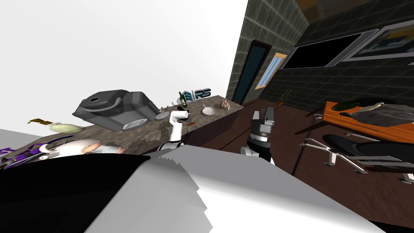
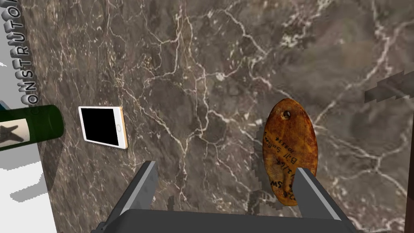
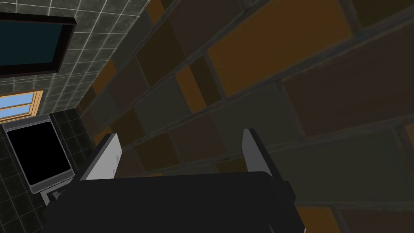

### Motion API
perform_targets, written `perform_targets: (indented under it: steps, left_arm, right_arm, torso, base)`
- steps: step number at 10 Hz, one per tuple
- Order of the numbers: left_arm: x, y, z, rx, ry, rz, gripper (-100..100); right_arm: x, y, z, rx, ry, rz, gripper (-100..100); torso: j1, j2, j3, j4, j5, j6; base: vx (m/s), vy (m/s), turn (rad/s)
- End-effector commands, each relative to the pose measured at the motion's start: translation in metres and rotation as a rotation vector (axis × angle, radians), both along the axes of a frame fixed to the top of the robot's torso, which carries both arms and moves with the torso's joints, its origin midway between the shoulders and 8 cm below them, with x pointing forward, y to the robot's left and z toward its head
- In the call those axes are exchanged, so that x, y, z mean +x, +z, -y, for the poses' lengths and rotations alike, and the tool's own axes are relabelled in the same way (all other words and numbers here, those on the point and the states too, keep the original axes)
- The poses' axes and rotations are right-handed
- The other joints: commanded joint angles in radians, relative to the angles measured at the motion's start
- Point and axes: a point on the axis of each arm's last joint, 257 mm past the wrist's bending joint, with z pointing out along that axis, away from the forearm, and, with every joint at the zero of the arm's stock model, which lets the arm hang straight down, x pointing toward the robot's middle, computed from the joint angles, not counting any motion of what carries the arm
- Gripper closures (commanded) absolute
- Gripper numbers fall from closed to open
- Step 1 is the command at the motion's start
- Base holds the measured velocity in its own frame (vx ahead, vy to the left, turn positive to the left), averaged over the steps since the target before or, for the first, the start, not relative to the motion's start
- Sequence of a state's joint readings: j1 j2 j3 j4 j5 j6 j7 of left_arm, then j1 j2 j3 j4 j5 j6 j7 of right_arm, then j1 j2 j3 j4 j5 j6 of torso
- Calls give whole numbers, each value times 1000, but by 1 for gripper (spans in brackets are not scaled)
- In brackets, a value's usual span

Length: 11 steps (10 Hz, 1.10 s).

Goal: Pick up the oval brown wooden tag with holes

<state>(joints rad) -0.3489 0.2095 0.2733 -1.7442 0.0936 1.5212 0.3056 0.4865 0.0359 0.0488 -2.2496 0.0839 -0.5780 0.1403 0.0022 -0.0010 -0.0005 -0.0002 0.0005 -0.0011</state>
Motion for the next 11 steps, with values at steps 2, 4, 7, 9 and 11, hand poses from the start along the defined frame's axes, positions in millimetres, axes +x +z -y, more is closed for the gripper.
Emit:
perform_targets:
  steps: [2,4,7,9,11]
  left_arm:
    - [-14,-14,2,-33,19,-86,-100]
    - [-24,-23,5,-53,30,-148,-100]
    - [-39,-34,9,-84,48,-235,-100]
    - [-49,-39,11,-99,56,-289,-100]
    - [-61,-44,14,-118,68,-351,-100]
  right_arm:
    - [0,0,0,0,0,0,0]
    - [0,0,0,0,0,0,0]
    - [0,0,0,0,0,0,0]
    - [0,0,0,0,0,0,0]
    - [0,0,0,0,0,0,0]
  torso:
    - [0,0,0,0,0,0]
    - [0,0,0,0,0,0]
    - [0,0,0,0,0,0]
    - [0,0,0,0,0,-1]
    - [0,0,0,0,0,0]
  base:
    - [12,27,-73]
    - [17,30,-65]
    - [15,31,-73]
    - [12,30,-46]
    - [13,33,-80]
